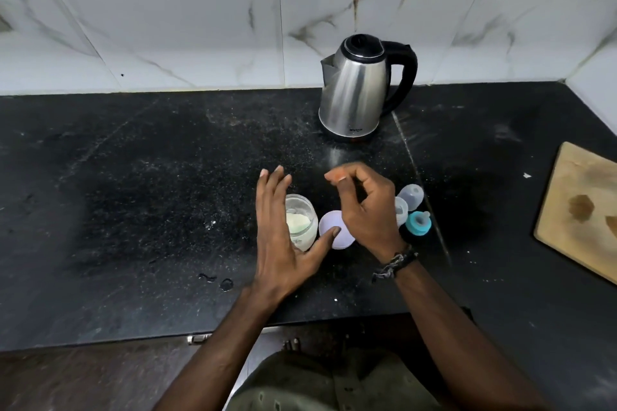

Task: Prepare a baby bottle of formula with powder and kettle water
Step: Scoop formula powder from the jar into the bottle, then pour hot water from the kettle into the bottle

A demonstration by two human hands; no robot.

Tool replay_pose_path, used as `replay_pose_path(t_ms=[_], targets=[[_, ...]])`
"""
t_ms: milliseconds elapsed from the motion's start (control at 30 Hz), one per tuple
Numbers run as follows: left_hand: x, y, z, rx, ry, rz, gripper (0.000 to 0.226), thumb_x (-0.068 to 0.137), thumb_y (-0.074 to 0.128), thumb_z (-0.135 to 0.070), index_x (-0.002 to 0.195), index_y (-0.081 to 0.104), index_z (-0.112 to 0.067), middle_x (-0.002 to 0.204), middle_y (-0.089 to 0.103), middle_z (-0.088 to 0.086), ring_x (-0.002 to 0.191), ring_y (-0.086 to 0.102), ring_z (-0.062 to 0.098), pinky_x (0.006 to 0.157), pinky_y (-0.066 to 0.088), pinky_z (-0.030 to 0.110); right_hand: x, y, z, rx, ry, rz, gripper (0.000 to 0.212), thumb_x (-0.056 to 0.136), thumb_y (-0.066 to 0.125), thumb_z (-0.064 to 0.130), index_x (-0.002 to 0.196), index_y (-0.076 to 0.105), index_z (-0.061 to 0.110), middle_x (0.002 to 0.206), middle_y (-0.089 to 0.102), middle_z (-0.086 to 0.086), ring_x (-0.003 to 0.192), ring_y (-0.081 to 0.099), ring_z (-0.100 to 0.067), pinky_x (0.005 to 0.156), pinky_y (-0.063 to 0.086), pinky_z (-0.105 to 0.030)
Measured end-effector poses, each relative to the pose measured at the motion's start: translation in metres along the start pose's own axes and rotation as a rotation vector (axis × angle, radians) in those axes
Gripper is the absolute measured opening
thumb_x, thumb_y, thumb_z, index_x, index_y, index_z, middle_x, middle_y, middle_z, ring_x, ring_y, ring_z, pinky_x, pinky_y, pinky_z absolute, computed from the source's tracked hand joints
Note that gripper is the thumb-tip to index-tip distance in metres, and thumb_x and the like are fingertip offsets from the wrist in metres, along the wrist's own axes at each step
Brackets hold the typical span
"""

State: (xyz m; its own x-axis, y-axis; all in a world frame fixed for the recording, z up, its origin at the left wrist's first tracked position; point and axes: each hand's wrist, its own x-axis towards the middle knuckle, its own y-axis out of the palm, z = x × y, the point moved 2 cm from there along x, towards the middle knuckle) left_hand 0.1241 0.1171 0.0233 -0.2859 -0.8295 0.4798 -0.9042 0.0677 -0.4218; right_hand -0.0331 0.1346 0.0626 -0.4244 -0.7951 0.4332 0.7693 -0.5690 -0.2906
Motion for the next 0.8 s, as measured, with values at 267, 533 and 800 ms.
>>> replay_pose_path(t_ms=[267,533,800], targets=[[0.003,0.062,-0.042,-0.057,0.014,0.089,0.096,0.081,0.083,-0.038,0.152,0.035,0.007,0.164,0.033,0.017,0.158,0.023,0.031,0.127,0.023,0.036,0.021,-0.073,-0.006,0.259,0.076,-0.227,0.038,0.103,0.045,0.020,0.069,0.062,0.018,0.074,0.070,-0.014,0.065,0.063,-0.019,0.067,0.047,-0.022],[-0.013,0.141,-0.027,-0.053,-0.261,0.300,0.106,0.074,0.092,-0.038,0.156,0.033,-0.007,0.157,0.043,0.003,0.143,0.042,0.011,0.116,0.030,0.012,0.023,-0.127,-0.052,0.314,0.197,-0.210,0.043,0.104,0.045,0.018,0.064,0.059,0.016,0.067,0.066,-0.008,0.063,0.061,-0.017,0.067,0.050,-0.021],[-0.016,0.160,-0.015,-0.040,-0.382,0.180,0.077,0.071,0.092,-0.040,0.136,0.060,-0.015,0.129,0.069,-0.007,0.120,0.063,0.004,0.103,0.050,0.024,0.023,-0.135,-0.080,0.318,0.255,-0.210,0.043,0.105,0.047,0.019,0.065,0.063,0.016,0.071,0.069,-0.011,0.062,0.061,-0.015,0.067,0.051,-0.024]])
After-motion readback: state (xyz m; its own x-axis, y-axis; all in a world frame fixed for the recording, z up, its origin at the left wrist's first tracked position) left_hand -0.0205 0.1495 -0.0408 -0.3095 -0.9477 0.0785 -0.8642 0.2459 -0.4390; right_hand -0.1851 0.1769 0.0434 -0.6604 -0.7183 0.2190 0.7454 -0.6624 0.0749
